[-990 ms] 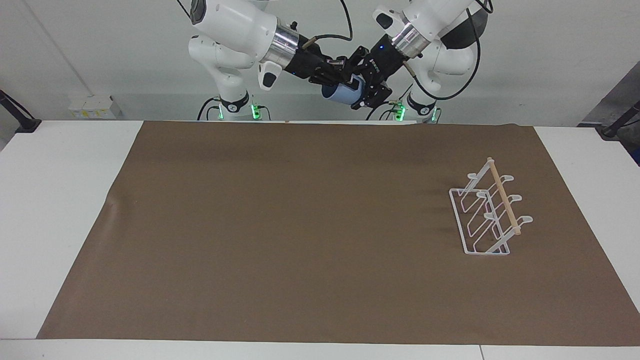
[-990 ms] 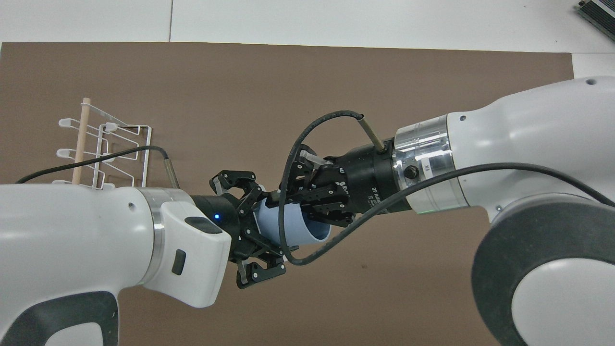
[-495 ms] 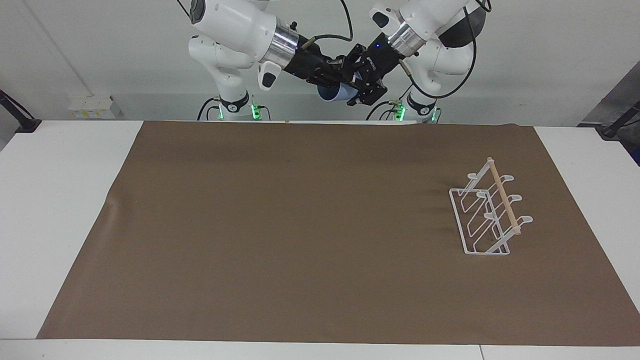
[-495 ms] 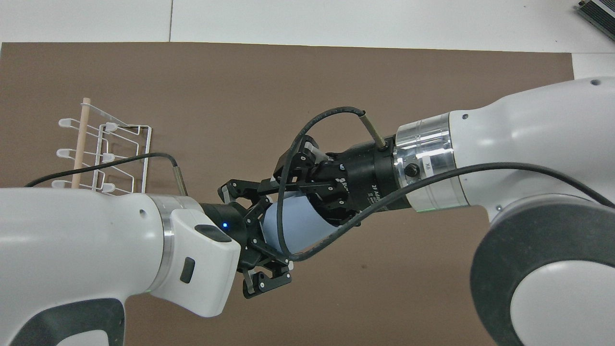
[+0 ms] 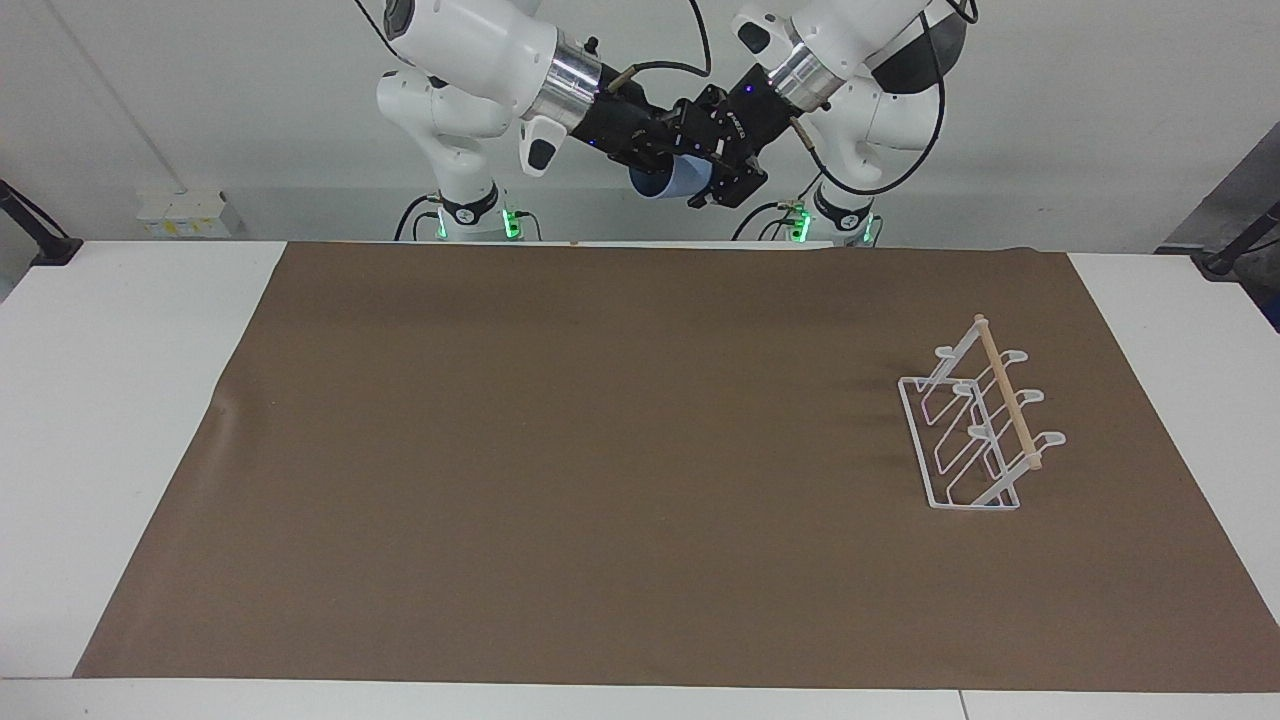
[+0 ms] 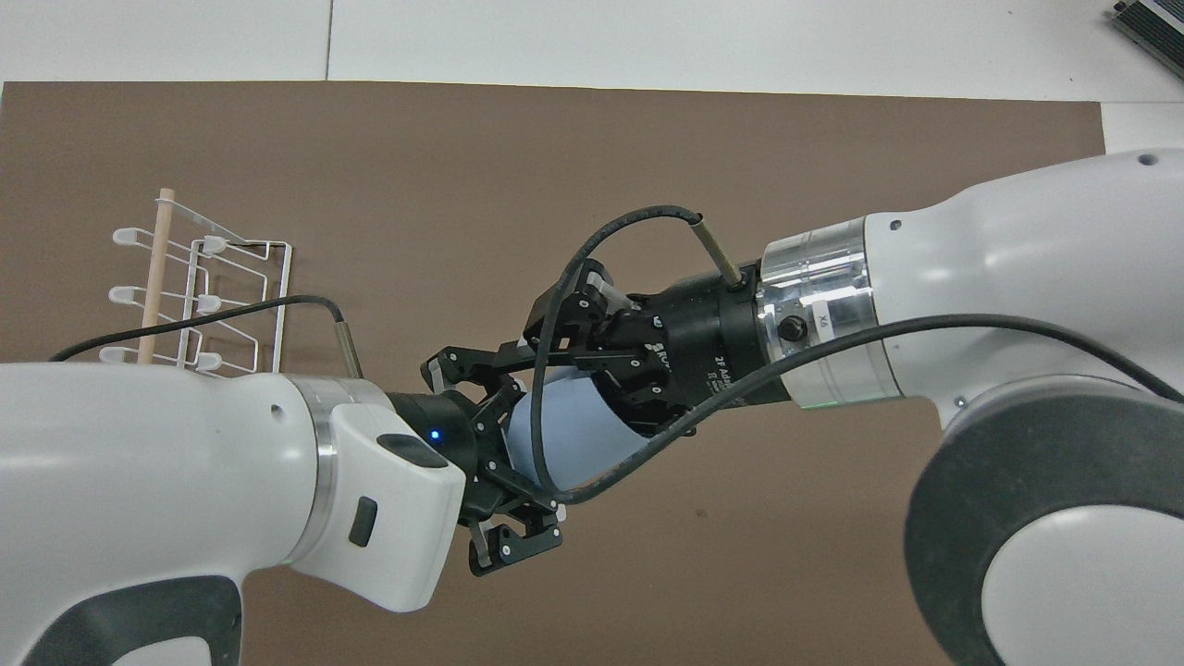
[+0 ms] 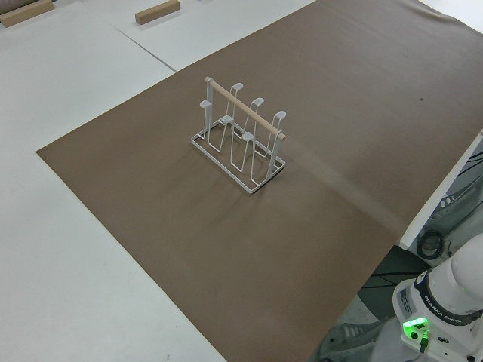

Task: Hang cup on cup holder
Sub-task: 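Close the left gripper on the cup near the right gripper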

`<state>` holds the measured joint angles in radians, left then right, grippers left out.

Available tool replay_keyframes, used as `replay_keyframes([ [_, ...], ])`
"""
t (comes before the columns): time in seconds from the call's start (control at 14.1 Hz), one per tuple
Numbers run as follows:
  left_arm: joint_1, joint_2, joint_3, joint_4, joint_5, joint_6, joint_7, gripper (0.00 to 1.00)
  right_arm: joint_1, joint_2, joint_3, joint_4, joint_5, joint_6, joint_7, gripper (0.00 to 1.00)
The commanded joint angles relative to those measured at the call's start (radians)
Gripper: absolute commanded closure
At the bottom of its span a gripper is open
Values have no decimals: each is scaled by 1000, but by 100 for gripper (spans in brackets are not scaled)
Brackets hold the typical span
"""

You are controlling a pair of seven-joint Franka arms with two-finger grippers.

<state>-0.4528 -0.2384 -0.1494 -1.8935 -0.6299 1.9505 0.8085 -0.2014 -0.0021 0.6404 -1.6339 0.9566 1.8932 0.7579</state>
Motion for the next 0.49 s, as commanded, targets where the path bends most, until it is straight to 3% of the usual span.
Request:
replay_keyframes([
  [0.0, -17, -16, -2, 16, -19, -42, -12, 100, -1, 19, 7, 3, 1, 49, -32, 0],
  [0.42, -17, -16, -2, 16, -17, -56, -12, 100, -3, 19, 7, 3, 1, 53, -45, 0],
])
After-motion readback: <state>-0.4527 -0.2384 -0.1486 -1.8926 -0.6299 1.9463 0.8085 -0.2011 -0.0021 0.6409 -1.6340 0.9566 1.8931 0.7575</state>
